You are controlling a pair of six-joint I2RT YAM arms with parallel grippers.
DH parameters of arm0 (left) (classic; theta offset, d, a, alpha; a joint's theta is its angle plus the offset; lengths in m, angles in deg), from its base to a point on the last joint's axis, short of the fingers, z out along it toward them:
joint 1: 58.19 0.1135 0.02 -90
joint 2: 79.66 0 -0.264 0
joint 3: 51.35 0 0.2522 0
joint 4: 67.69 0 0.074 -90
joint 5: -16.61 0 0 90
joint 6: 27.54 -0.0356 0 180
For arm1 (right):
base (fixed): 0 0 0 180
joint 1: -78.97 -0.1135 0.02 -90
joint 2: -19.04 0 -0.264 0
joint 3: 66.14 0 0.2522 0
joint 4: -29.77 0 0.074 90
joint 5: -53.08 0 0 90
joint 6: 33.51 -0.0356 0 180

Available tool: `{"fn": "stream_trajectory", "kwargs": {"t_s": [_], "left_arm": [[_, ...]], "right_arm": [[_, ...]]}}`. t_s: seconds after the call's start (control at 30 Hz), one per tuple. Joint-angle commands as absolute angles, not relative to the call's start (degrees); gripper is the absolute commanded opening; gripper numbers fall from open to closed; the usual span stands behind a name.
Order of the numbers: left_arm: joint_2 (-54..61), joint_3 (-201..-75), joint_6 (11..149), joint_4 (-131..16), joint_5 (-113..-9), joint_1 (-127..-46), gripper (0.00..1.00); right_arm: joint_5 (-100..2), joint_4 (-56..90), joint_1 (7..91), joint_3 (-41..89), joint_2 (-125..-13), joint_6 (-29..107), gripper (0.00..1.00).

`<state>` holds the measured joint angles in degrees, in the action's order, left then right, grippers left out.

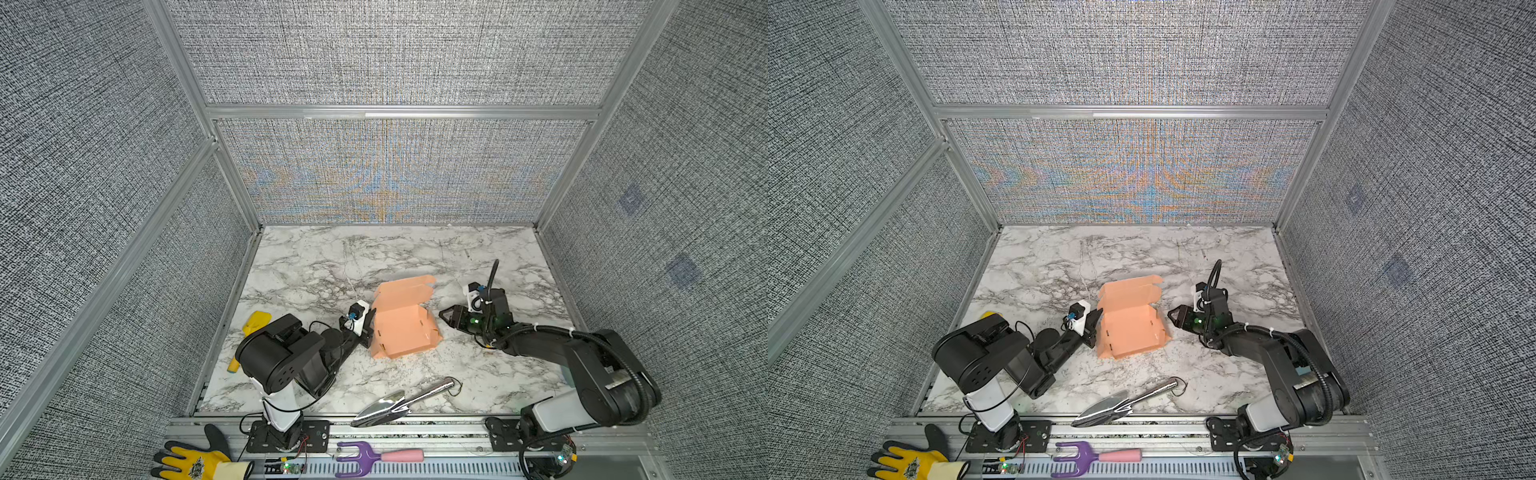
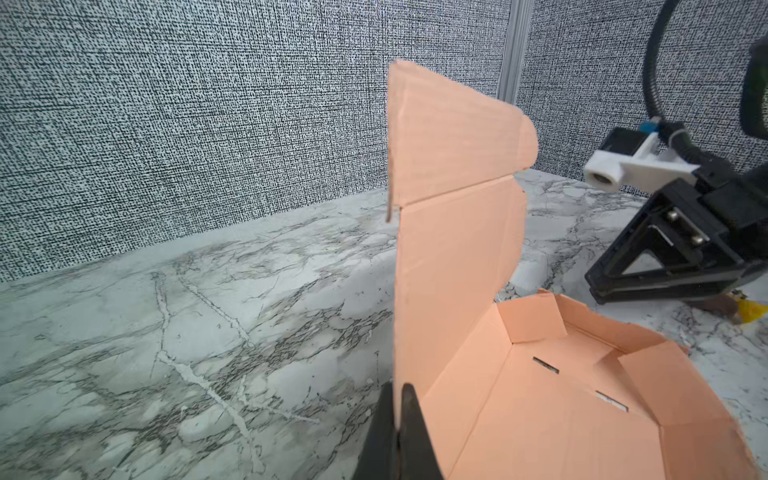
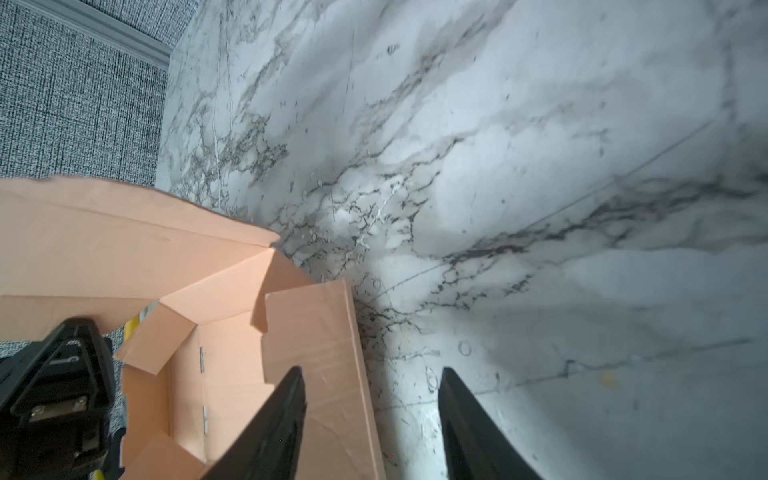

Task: Assemble paper box
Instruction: Fold the bottom flaps of a flat cardboard box at the center of the table.

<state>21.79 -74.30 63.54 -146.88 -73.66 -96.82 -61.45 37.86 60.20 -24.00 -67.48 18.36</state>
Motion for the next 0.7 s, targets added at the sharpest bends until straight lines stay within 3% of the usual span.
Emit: {"fn": "stream_trajectory", "kwargs": {"t_s": [0.0,0.2,0.43,0.67], "left_arm": [[21.9,-74.6,64.5,-155.8,-74.1,-96.8,0.00],[21.9,-75.5,64.9,-154.3,-73.8,-96.8,0.00],[21.7,-76.3,64.5,-152.1,-72.7,-96.8,0.00],[22.5,-75.3,63.7,-152.8,-72.2,-96.9,0.00]], "right_arm": [[-66.6,43.4,60.3,-24.3,-69.7,16.7,0.54],[-71.8,54.9,60.3,-26.9,-75.2,11.9,0.59],[-77.9,72.6,60.8,-29.4,-81.0,1.2,0.58],[-77.2,69.4,60.6,-28.8,-77.8,1.7,0.57]]}}
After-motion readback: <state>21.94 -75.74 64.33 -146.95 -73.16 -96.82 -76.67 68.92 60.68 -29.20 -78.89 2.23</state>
